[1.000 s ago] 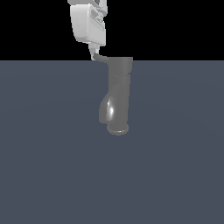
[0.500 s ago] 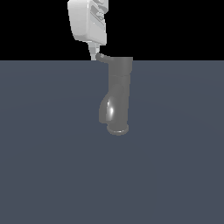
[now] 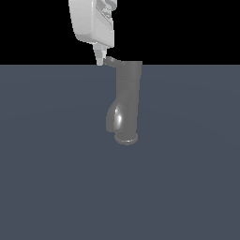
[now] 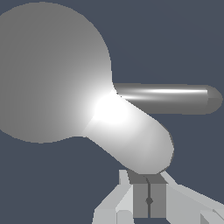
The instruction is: Turn on the faucet by rotating a designated handle.
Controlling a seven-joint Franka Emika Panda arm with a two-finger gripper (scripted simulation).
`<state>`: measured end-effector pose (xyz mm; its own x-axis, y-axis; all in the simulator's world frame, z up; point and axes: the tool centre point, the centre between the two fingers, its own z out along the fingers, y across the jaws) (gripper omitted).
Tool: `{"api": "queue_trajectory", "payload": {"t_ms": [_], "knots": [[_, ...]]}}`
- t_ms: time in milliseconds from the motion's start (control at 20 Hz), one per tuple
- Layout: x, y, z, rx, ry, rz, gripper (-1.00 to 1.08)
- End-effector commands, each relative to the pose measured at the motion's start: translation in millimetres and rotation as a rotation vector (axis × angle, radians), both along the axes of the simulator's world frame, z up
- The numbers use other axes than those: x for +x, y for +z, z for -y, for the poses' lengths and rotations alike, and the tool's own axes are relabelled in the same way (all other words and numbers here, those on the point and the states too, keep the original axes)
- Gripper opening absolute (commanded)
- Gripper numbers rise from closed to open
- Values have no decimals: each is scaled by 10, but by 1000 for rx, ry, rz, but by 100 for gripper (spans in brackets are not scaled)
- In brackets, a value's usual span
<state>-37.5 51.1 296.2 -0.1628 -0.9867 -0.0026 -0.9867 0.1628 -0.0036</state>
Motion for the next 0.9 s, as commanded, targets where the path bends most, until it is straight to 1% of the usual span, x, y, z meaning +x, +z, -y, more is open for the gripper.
{"api": "queue_trajectory", "payload": {"t_ms": [0,50,100,800,850], "knots": [[-83,1,130,-2,-19,-4,-100],[-83,1,130,-2,-19,-4,-100],[-57,0,-4,-1,4,-2,-100],[-377,2,726,-2,-18,-4,-100],[-377,2,726,-2,-18,-4,-100]]}}
